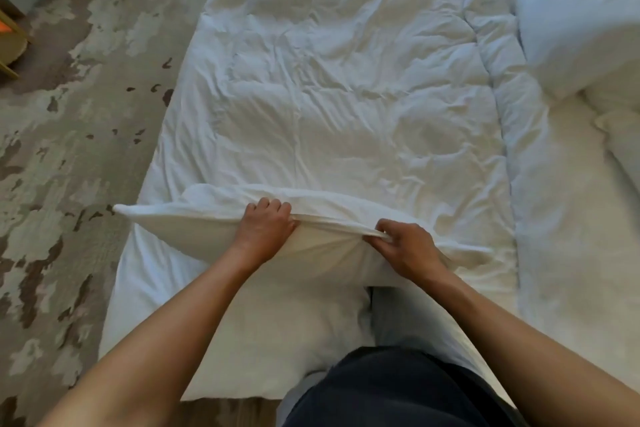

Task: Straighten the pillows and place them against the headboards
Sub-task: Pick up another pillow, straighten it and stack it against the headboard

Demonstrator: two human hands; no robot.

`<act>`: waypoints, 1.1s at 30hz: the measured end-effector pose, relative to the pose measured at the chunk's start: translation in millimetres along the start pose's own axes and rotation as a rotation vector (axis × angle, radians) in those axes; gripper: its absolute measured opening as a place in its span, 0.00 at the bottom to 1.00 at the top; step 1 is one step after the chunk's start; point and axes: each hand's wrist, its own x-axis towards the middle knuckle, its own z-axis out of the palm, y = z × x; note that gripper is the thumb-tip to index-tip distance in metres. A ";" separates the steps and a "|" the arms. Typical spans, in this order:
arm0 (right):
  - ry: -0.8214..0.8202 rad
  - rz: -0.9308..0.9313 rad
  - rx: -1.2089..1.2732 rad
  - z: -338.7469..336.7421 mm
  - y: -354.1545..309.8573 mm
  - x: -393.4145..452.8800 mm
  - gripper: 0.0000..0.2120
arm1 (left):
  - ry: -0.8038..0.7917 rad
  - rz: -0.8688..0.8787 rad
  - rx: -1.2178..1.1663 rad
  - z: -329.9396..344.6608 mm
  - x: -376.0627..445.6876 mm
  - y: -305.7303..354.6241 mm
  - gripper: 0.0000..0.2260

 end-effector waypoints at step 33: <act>0.697 0.272 0.149 -226.3 178.9 -303.6 0.14 | 0.056 0.435 -0.367 -186.7 -37.1 385.6 0.17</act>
